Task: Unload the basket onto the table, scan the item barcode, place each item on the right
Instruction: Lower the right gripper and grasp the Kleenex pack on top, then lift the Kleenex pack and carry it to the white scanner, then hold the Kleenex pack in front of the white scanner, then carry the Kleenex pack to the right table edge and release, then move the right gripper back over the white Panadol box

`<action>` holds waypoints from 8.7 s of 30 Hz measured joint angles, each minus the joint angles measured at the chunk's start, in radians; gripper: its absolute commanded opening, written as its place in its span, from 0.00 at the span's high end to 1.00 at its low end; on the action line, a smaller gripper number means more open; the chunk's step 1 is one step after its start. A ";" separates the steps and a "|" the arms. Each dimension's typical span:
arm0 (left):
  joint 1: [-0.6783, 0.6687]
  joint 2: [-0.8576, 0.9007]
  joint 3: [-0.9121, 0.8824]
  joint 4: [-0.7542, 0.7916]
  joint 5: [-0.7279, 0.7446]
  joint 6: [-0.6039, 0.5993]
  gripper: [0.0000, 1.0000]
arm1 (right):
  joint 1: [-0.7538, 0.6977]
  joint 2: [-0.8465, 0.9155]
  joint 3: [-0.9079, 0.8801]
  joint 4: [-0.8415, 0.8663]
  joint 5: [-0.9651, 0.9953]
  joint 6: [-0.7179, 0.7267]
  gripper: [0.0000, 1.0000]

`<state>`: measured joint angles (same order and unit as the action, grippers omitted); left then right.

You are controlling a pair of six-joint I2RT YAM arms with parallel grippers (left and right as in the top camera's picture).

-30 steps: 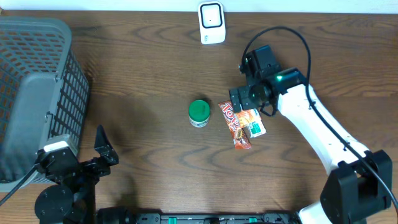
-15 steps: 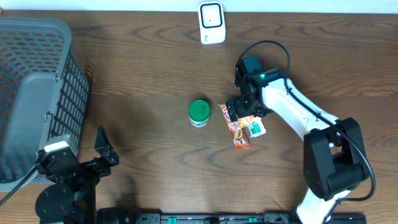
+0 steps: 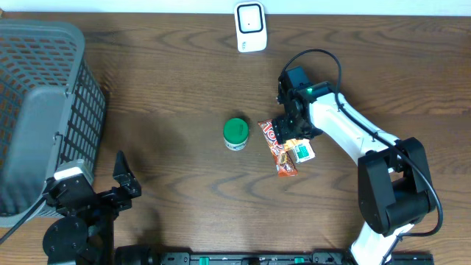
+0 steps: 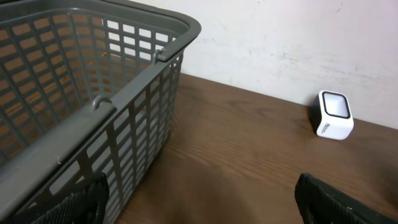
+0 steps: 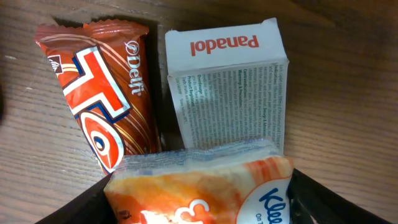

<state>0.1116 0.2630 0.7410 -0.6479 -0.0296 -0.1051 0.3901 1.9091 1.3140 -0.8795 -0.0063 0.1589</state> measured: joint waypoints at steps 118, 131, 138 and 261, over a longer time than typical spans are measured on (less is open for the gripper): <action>0.000 0.001 0.000 -0.108 0.000 0.000 0.04 | -0.055 0.133 0.496 -0.249 -0.420 0.112 0.45; 0.000 0.001 0.000 -0.109 0.000 0.000 0.04 | -0.053 0.186 0.527 0.381 -0.138 0.119 0.48; 0.000 0.002 0.000 -0.109 0.000 0.000 0.04 | -0.050 0.317 0.531 0.732 -0.068 0.119 0.49; 0.000 0.005 0.000 -0.111 0.000 0.000 0.04 | 0.035 0.190 0.450 -0.407 0.151 0.178 0.05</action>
<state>0.1116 0.2676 0.7406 -0.7586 -0.0296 -0.1051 0.4248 2.0991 1.7641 -1.2869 0.1448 0.3367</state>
